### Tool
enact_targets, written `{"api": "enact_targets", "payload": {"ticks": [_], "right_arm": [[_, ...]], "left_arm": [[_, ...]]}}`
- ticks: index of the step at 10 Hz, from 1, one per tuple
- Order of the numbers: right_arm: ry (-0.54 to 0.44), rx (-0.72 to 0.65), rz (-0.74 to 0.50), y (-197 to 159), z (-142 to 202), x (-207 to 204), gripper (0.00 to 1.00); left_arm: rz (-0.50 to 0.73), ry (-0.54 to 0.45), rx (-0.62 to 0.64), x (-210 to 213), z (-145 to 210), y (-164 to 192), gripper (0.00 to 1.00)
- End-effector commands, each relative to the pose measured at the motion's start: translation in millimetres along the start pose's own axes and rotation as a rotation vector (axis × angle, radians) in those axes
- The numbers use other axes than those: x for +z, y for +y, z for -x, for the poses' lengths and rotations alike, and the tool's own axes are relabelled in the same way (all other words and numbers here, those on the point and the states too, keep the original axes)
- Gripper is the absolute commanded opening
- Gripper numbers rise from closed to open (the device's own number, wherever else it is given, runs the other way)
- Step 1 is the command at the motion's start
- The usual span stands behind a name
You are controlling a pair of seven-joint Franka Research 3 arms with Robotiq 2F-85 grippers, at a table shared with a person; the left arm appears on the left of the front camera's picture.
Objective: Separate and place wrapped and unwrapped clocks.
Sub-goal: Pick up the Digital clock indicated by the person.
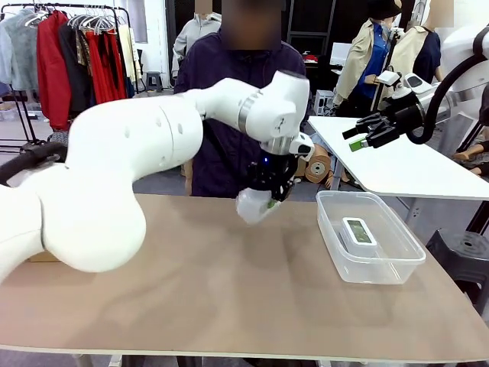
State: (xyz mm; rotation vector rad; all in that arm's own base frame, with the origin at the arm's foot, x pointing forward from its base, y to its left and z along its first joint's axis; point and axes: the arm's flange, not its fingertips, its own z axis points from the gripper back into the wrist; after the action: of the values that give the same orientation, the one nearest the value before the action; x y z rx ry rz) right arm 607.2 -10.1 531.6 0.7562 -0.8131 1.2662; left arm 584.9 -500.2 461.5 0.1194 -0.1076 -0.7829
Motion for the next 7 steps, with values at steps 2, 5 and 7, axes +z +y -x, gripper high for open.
{"api": "enact_targets", "payload": {"ticks": [2,5,7], "right_arm": [[-0.004,0.004,-0.003,0.6,-2.3,-0.1,1.00],[-0.004,0.004,-0.003,0.6,-2.3,-0.1,1.00],[-0.004,0.004,-0.003,0.6,-2.3,-0.1,1.00]], "left_arm": [[0.073,0.096,-0.183,49.6,34.7,6.8,0.00],[0.077,0.178,-0.186,105.4,53.6,15.0,0.00],[0.017,0.139,-0.153,129.3,66.3,24.3,0.00]]}}
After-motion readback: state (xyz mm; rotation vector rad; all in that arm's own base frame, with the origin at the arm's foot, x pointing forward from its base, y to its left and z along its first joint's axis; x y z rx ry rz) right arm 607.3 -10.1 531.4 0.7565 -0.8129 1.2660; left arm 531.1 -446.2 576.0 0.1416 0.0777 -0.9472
